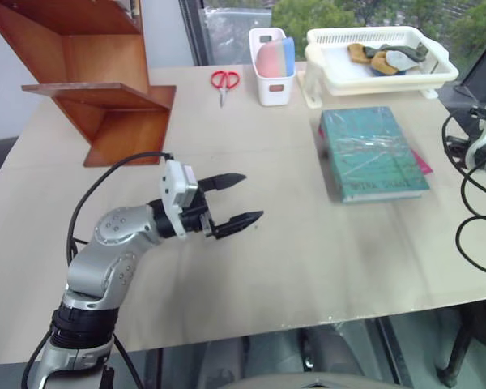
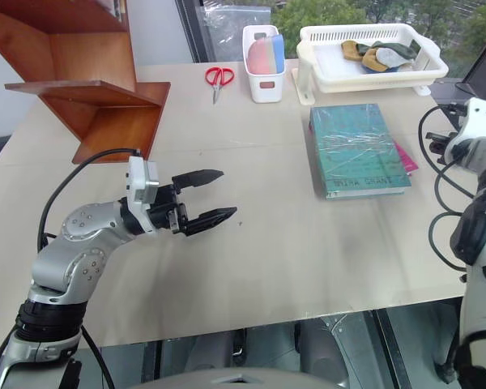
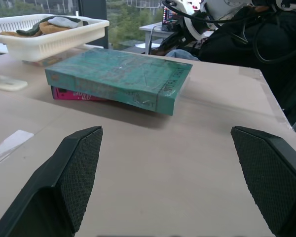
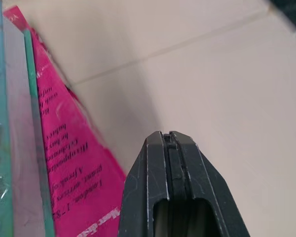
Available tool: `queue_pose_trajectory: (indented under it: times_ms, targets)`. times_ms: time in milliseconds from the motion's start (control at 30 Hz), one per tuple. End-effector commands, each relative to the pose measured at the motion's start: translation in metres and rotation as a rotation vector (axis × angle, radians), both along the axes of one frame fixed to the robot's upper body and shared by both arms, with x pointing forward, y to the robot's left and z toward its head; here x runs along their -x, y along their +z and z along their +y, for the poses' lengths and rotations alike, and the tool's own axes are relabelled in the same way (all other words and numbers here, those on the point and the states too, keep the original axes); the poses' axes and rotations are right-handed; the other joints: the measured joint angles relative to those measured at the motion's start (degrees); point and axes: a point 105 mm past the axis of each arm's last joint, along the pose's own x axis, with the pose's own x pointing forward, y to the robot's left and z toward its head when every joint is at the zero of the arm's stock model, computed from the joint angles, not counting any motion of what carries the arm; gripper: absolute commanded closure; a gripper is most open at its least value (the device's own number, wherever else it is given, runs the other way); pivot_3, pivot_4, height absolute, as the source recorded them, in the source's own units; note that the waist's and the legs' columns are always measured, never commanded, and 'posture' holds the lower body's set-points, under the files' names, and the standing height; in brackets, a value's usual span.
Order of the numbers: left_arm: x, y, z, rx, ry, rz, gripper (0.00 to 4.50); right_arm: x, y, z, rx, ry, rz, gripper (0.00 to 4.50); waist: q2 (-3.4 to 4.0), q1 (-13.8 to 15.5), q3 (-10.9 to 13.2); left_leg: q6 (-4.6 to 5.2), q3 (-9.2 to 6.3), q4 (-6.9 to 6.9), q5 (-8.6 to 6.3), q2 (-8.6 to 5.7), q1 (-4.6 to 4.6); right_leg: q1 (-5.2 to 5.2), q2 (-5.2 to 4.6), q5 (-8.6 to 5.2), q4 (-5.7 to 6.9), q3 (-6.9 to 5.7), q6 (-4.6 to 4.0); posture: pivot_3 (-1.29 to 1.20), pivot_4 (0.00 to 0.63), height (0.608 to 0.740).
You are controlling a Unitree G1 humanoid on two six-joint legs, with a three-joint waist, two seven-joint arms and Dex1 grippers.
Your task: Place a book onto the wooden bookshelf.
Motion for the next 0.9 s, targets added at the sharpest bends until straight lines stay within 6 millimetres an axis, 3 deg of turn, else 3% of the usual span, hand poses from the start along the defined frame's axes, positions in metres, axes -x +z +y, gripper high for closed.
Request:
queue_pose_trajectory:
  times_ms: [33,267,533,733,900]
  targets:
    - [0.006,0.007,0.002,0.0,0.005,-0.046,0.0,-0.004,0.016,0.001,-0.034,-0.005,-0.068,4.43,0.04,0.0,0.0,0.0,0.0,-0.01,0.0,0.0,0.0,-0.01,0.0,0.0,0.0,0.0,0.0,0.0,0.15,0.74]
    - [0.012,0.007,0.007,-0.001,0.04,-0.042,0.0,-0.003,-0.001,0.023,-0.073,0.132,0.004,4.43,0.06,0.0,0.1,0.0,0.01,-0.01,0.0,0.0,0.0,-0.01,0.0,0.0,0.0,0.0,0.0,0.0,0.15,0.74]
    - [0.011,0.016,0.002,-0.002,0.041,-0.048,0.0,0.005,-0.023,0.031,-0.023,0.237,0.113,4.43,0.06,0.1,0.0,0.0,-0.01,0.0,0.0,0.0,0.02,0.0,0.0,0.0,0.02,-0.03,0.0,0.0,0.15,0.74]
    - [0.008,0.02,-0.006,0.0,0.024,-0.048,0.0,-0.002,-0.007,0.009,0.04,0.085,0.008,4.43,0.06,0.2,0.0,0.0,-0.02,0.0,0.0,0.0,0.02,0.01,0.0,0.0,0.05,-0.03,0.01,0.0,0.15,0.74]
    - [0.006,0.023,-0.007,-0.002,0.018,-0.051,0.0,-0.001,-0.012,0.001,0.068,0.014,0.019,4.43,0.06,0.1,0.1,0.0,-0.01,0.0,0.0,-0.01,0.01,0.0,0.0,0.0,0.03,-0.02,0.01,0.0,0.15,0.74]
